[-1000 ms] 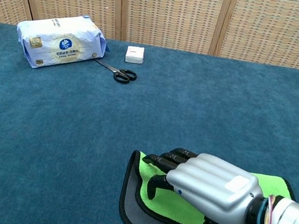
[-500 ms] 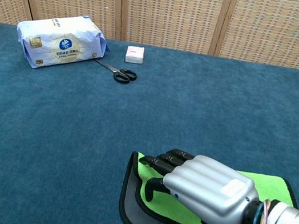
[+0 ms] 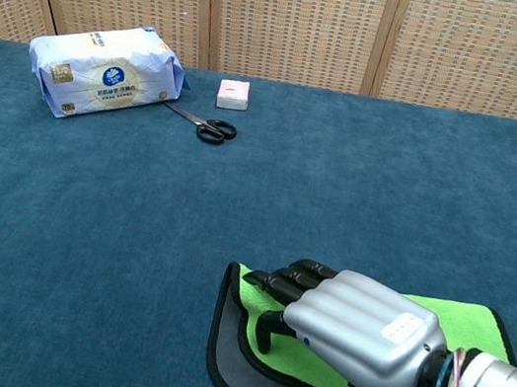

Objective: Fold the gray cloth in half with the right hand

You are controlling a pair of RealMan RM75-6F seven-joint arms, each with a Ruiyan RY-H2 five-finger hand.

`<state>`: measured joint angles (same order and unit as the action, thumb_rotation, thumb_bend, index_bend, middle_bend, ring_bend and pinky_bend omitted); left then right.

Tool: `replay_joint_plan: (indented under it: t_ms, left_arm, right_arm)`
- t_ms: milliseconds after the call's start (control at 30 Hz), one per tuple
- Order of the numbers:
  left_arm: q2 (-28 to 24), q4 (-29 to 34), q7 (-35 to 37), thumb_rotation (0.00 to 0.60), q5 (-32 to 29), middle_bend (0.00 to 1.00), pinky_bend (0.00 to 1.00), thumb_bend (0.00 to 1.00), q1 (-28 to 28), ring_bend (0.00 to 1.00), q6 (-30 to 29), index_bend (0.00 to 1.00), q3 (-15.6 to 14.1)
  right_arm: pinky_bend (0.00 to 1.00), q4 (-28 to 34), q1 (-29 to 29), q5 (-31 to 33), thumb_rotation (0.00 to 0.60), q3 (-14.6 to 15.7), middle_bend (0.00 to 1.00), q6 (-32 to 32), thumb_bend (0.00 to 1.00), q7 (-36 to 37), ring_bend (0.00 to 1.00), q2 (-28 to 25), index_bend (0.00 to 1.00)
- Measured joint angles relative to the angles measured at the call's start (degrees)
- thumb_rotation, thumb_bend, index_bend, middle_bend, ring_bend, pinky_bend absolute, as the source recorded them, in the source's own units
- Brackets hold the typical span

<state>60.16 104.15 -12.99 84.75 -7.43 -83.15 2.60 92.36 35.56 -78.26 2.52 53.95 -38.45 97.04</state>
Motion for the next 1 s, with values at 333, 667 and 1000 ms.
replay_joint_plan:
  t_ms: [333,667,1000]
  left_arm:
    - [0.0,0.0,-0.1,0.6,-0.1,0.0,0.0,0.1,-0.1,0.0,0.1,0.0,0.0]
    - [0.1,0.1,-0.2,0.6,-0.2,0.0,0.0,0.1,-0.1,0.0,0.1,0.0,0.0]
    - [0.1,0.1,-0.3,0.6,-0.3,0.0,0.0,0.1,-0.1,0.0,0.2,0.0,0.0]
  right_arm:
    - [0.0,-0.2,0.0,-0.3,0.6,0.2,0.0,0.1,0.52,0.2,0.0,0.1,0.4]
    - [0.0,-0.3,0.0,-0.5,0.6,0.3,0.0,0.2,0.52,0.6,0.0,0.2,0.5]
    - [0.0,-0.5,0.0,-2.0,0.6,0.3,0.0,0.5,0.52,3.2,0.0,0.2,0.51]
